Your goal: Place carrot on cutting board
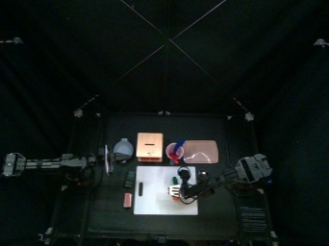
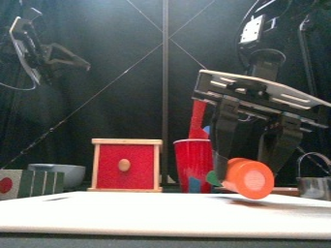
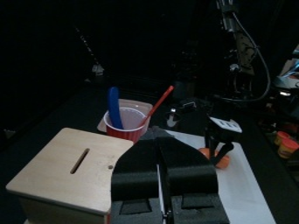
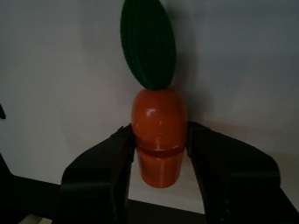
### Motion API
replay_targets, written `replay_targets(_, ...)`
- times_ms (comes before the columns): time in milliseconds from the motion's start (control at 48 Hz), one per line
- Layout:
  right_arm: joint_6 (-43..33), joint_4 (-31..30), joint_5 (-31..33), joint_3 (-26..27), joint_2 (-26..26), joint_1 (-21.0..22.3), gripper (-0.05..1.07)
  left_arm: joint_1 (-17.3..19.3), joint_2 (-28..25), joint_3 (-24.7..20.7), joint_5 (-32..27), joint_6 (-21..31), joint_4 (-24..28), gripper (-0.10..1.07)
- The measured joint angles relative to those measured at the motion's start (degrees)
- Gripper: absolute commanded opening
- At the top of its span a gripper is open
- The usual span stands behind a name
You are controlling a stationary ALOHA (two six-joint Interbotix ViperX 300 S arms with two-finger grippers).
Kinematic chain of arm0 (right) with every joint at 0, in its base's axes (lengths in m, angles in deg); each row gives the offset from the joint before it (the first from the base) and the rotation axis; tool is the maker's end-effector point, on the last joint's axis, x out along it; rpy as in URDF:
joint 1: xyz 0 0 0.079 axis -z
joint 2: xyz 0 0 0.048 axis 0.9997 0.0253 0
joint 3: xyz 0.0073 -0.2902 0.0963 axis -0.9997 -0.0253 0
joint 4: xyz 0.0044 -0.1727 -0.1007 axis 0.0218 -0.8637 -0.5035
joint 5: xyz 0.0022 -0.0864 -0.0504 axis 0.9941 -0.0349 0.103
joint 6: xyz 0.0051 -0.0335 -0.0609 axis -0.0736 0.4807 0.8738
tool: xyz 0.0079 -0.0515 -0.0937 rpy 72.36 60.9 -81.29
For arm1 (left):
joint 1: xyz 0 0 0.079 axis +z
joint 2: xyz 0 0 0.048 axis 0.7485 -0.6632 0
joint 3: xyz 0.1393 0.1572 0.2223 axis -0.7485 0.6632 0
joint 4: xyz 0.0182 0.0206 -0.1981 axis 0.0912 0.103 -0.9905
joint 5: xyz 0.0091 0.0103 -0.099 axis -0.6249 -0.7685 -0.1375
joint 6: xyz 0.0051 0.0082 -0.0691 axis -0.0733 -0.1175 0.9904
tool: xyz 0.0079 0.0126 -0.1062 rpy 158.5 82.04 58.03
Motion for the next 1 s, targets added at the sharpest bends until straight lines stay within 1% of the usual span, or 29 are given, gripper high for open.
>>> replay_targets(83, 0.0, -0.3, 0.1, 0.0, 0.0, 0.0, 0.7, 0.0, -0.1, 0.0, 0.0, 0.0, 0.0, 0.01)
replay_targets(188, 0.0, -0.4, 0.3, -0.1, 0.0, 0.0, 0.81, 0.0, -0.1, 0.0, 0.0, 0.0, 0.0, 0.01)
replay_targets(292, -0.1, -0.5, 0.4, -0.5, -0.2, 0.0, 0.88, 0.0, -0.1, -0.1, 0.0, 0.0, 0.0, 0.01)
replay_targets(458, 0.0, -1.8, 1.0, -1.1, -1.7, 0.0, 0.9, 0.1, -0.1, 0.0, 0.0, 0.0, -0.1, 0.01)
replay_targets(646, 0.0, -4.8, 3.2, -1.1, -5.2, -0.1, 0.9, 0.2, 0.0, 0.0, 0.0, 0.0, 0.0, 0.01)
replay_targets(792, 0.0, -11.2, 4.4, -1.2, -9.7, -0.6, 0.9, 0.2, 0.0, 0.0, 0.0, 0.0, 0.0, 0.01)
replay_targets(917, 0.1, -20.6, 6.0, -3.4, -14.8, -2.7, 0.89, 0.1, 0.0, 0.0, 0.0, 0.0, 0.0, 0.01)
replay_targets(1000, 0.1, -28.3, 6.0, -6.8, -19.2, -4.1, 0.89, 0.2, 0.0, -0.1, 0.0, 0.0, 0.0, 0.01)
